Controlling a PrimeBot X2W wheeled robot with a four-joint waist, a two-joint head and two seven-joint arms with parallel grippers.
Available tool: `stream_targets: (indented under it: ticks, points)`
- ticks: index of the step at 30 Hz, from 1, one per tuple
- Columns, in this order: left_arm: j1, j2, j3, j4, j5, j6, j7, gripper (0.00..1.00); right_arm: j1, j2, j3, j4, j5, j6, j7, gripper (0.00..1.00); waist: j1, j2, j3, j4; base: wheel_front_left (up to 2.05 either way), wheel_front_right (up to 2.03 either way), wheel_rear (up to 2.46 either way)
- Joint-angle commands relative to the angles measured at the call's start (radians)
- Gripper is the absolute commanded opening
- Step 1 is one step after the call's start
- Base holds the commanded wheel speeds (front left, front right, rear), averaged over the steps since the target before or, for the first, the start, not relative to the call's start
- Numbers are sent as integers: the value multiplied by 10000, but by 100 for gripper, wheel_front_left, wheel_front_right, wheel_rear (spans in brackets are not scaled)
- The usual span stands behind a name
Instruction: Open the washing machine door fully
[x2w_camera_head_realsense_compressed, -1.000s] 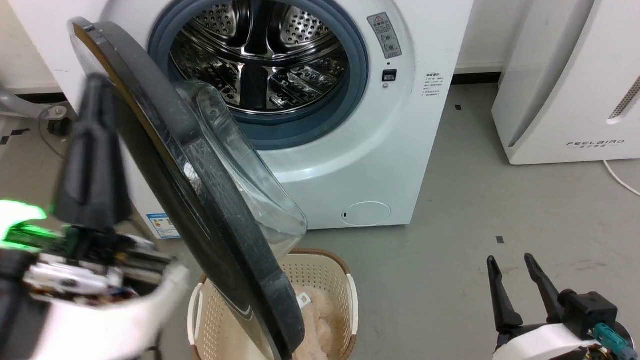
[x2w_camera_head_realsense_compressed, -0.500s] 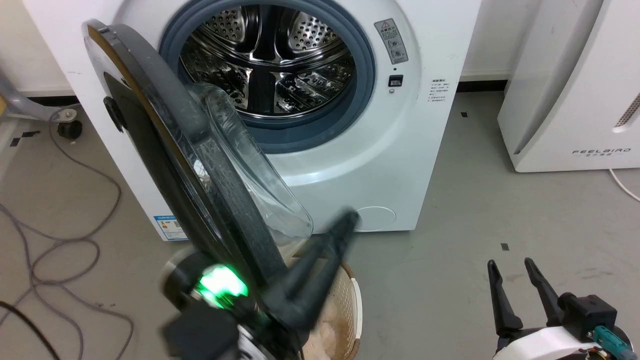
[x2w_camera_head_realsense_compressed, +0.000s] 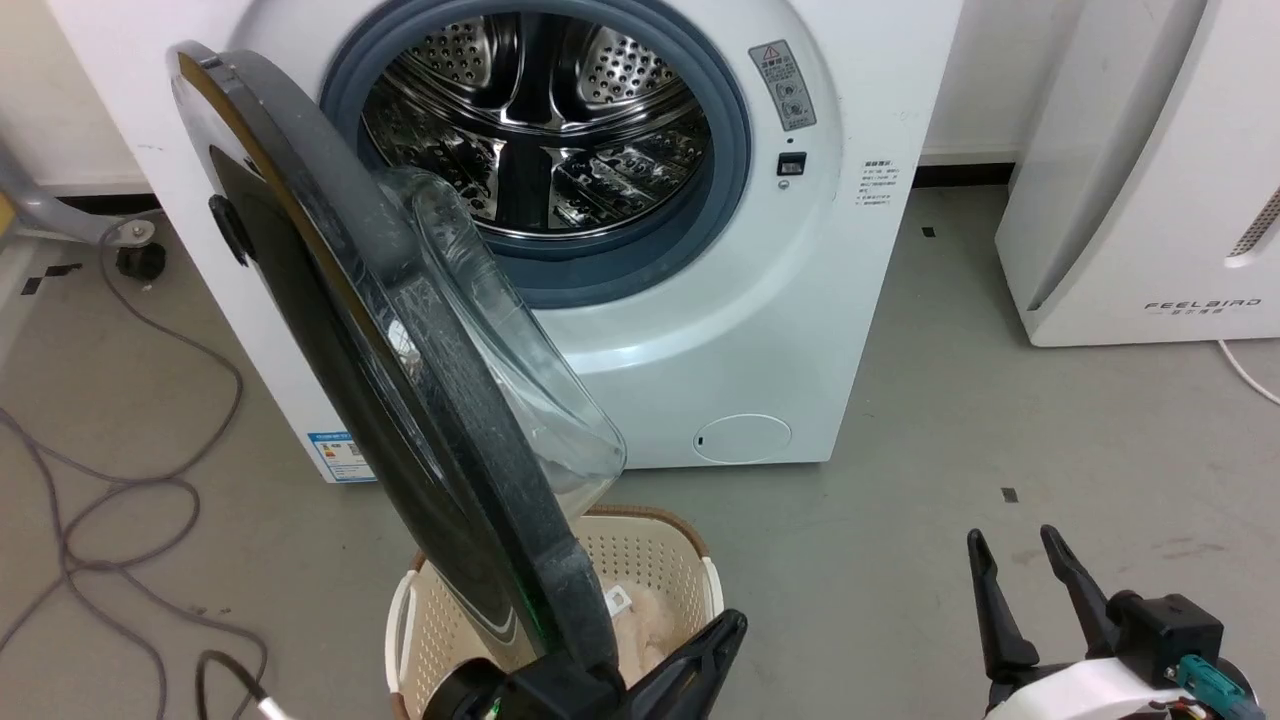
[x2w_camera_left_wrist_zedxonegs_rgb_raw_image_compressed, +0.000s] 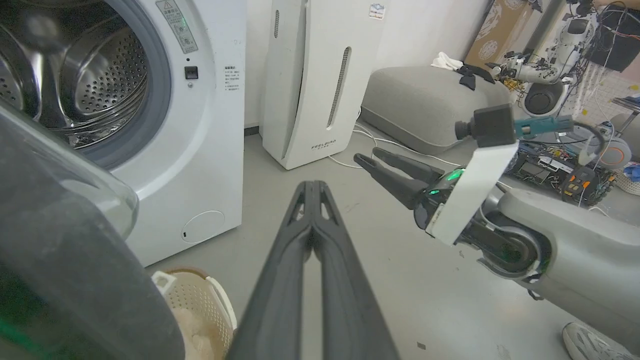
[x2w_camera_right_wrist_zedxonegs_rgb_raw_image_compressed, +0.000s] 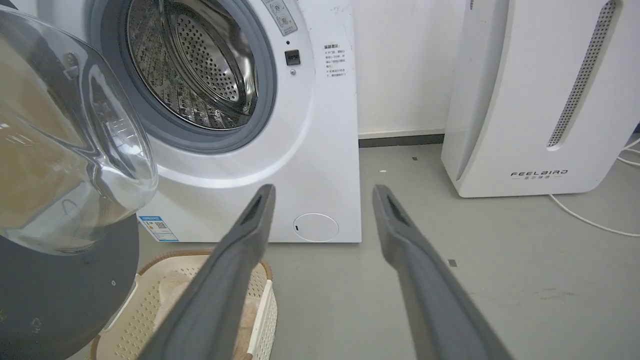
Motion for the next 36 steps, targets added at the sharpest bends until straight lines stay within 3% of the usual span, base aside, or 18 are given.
stream_targets:
  ticks: [1, 7, 14, 24, 36]
  points:
    - [-197, -132, 63, 287, 66, 77, -167, 0, 133, 37, 21, 44, 67, 8, 44, 100, 0, -1, 28, 5, 0, 0, 0]
    - [-1123, -338, 325, 1211, 402, 205, -483, 0, 19, 37, 92, 118, 87, 8, 74, 100, 0, -1, 119, -56, 0, 0, 0]
    - [-1371, -475, 731, 1830, 623, 827, -573, 0, -43, 37, 113, 327, 178, 8, 48, 100, 0, -1, 175, -185, 0, 0, 0]
    - [-618, -351, 1020, 1399, 557, 1486, -274, 0, -64, 38, 94, 567, 272, 8, -5, 100, 0, -1, 79, 32, 0, 0, 0]
    - [588, -114, 1527, 628, 407, 2289, -89, 0, 161, 38, 82, 743, 338, 8, -4, 100, 0, -1, -256, 754, 0, 0, 0]
